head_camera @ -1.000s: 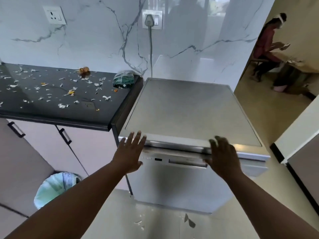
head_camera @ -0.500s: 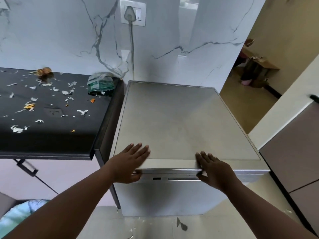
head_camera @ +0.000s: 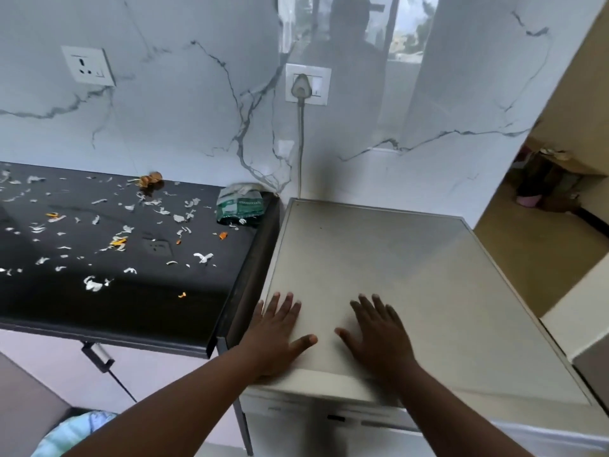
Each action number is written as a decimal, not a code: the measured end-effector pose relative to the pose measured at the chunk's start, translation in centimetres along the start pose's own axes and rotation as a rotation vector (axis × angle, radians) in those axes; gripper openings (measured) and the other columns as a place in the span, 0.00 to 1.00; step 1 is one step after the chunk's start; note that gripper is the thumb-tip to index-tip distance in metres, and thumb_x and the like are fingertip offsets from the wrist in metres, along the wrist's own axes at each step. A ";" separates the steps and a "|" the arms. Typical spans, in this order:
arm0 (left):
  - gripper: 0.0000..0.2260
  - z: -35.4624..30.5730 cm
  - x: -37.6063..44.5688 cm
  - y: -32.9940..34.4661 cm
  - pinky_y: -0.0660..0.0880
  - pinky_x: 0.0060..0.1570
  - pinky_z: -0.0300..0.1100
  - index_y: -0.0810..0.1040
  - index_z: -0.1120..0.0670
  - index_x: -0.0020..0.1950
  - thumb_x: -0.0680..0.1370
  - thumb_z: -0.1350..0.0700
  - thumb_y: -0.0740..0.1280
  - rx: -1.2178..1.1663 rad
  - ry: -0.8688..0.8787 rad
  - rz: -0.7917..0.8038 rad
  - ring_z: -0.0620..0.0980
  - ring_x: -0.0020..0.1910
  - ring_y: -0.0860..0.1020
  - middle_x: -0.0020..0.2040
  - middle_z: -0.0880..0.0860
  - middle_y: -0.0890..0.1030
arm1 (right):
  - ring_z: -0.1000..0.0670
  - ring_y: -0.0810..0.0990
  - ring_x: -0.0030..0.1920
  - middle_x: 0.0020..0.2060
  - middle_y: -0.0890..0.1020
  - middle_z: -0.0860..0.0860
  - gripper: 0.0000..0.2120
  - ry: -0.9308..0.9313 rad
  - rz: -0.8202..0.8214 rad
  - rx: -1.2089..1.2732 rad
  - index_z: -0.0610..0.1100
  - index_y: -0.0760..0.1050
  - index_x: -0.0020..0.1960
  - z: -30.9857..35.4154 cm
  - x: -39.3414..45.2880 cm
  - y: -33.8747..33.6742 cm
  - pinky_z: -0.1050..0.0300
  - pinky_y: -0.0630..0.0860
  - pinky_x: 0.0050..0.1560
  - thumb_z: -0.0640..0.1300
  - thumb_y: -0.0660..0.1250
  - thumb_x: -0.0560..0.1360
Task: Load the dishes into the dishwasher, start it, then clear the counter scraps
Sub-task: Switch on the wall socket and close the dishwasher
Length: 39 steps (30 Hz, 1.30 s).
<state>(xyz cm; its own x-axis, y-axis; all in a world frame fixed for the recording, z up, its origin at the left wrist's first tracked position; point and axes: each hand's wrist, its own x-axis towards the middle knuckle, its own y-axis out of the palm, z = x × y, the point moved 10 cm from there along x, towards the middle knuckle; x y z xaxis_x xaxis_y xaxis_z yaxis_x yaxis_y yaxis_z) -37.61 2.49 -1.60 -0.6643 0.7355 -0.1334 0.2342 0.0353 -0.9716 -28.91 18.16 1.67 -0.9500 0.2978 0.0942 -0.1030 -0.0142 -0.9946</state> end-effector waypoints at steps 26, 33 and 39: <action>0.42 15.6 16.1 -21.1 0.44 0.70 0.53 0.51 0.58 0.78 0.76 0.28 0.41 0.221 -0.098 -0.461 0.56 0.76 0.41 0.78 0.59 0.51 | 0.41 0.72 0.68 0.67 0.75 0.44 0.36 -0.150 -0.136 -0.046 0.44 0.73 0.67 10.8 29.1 -8.1 0.46 0.56 0.70 0.70 0.48 0.77; 0.35 17.0 21.6 -27.6 0.49 0.70 0.51 0.65 0.56 0.74 0.79 0.32 0.49 0.228 0.046 -0.680 0.54 0.75 0.52 0.76 0.56 0.63 | 0.42 0.35 0.76 0.77 0.37 0.45 0.39 0.071 -0.237 -0.066 0.43 0.39 0.78 8.5 38.7 -17.1 0.44 0.42 0.75 0.58 0.56 0.78; 0.38 17.6 24.9 -24.2 0.50 0.70 0.51 0.61 0.55 0.75 0.76 0.29 0.49 0.161 0.151 -0.871 0.53 0.78 0.46 0.79 0.53 0.51 | 0.43 0.33 0.76 0.76 0.32 0.46 0.44 0.129 -0.280 -0.171 0.41 0.32 0.77 7.2 43.9 -21.1 0.44 0.41 0.75 0.55 0.59 0.77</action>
<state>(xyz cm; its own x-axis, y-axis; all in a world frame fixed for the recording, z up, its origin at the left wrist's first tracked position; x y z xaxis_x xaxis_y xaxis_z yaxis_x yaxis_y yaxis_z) -72.32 8.02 15.12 -0.4568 0.5737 0.6799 -0.4188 0.5356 -0.7333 -70.58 24.69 27.10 -0.8454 0.3863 0.3689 -0.2933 0.2415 -0.9250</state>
